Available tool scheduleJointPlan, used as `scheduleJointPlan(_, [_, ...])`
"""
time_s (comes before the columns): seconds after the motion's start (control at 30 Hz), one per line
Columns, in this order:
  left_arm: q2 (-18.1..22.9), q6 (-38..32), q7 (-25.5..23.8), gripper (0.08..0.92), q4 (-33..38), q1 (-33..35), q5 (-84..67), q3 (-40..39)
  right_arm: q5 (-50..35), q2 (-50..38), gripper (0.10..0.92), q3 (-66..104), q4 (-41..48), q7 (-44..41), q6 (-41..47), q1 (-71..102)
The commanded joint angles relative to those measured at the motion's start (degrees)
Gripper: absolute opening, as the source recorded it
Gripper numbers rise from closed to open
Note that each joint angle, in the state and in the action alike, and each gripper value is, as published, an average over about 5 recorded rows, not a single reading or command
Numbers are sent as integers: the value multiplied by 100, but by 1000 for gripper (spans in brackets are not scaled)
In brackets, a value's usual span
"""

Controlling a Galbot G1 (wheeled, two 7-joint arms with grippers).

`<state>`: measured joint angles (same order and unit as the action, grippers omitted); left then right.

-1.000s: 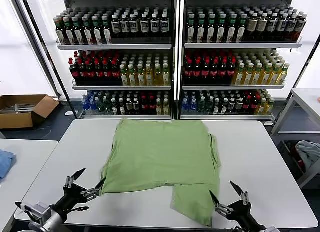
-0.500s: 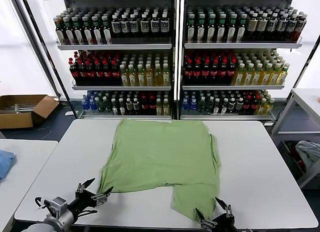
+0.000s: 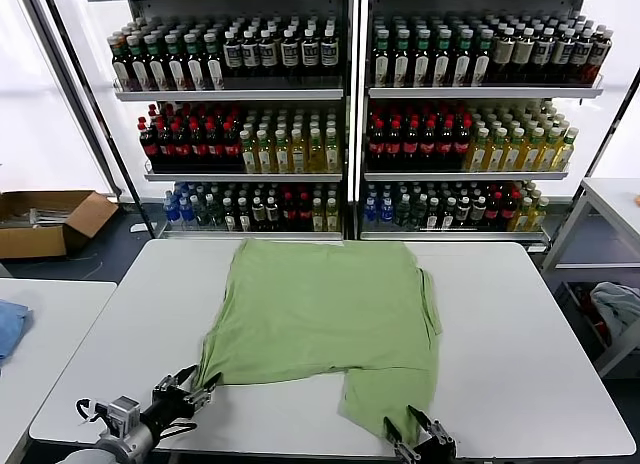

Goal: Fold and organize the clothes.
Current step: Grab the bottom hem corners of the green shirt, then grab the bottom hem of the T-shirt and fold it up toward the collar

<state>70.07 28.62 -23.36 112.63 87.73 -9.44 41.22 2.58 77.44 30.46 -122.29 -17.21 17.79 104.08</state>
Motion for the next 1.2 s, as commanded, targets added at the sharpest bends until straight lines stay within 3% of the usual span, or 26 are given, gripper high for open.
scheduleJointPlan(0.03, [160,25,16,463,-56,88,155,-39,68,12,308,-52,54,29,101,33])
scheduleJointPlan(0.27, [195,-15,0,264,52,159,157,-15,-205,-28,126,-1,-22,40,-32,86])
scheduleJointPlan(0.47, [227,-3,27,111,368,305,166,77,-562,63,108,230,-463,-96,-334,394])
scheduleJointPlan(0.8, [469,39,54,86,1435,1035,238,449,-595,194,108,764,-1127,-405,-1098,1622])
scheduleJointPlan(1.2, [775,65,83,86,2408,1971,329,713,-1139,95,108,947,-1659,-383,-1350,2233])
